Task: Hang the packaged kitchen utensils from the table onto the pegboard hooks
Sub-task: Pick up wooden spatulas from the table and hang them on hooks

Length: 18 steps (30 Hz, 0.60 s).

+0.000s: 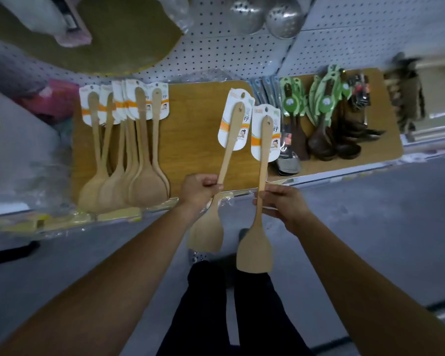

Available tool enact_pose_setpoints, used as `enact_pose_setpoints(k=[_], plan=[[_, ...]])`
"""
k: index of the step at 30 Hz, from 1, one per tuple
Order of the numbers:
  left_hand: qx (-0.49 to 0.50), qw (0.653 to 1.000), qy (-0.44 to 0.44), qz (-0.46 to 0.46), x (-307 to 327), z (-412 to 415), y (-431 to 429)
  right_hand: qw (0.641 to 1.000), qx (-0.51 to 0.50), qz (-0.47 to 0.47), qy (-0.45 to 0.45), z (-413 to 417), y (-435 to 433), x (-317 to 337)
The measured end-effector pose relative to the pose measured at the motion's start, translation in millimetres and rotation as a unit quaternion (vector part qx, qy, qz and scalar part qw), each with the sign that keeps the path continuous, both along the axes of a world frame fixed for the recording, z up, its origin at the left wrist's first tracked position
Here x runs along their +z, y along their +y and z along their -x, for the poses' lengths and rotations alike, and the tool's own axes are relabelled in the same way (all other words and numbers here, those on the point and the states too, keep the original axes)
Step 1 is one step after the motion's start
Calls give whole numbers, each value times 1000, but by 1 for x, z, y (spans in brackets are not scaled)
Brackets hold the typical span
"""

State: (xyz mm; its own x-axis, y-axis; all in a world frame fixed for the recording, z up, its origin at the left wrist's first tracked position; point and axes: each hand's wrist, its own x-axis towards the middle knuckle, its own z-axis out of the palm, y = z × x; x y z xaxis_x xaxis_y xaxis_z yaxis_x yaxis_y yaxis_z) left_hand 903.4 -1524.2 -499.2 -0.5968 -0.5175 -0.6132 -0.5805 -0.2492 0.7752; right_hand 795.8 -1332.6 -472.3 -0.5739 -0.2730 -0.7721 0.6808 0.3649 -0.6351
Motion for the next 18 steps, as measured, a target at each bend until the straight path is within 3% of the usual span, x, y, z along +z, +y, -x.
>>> enact_pose_setpoints(k=[7,18], plan=[[-123,990,66,-27,63,30,73,991,-105,22,79,3,108,64],[-237,961,144,-22,149,115,255,944,-270,55,182,37,311,153]])
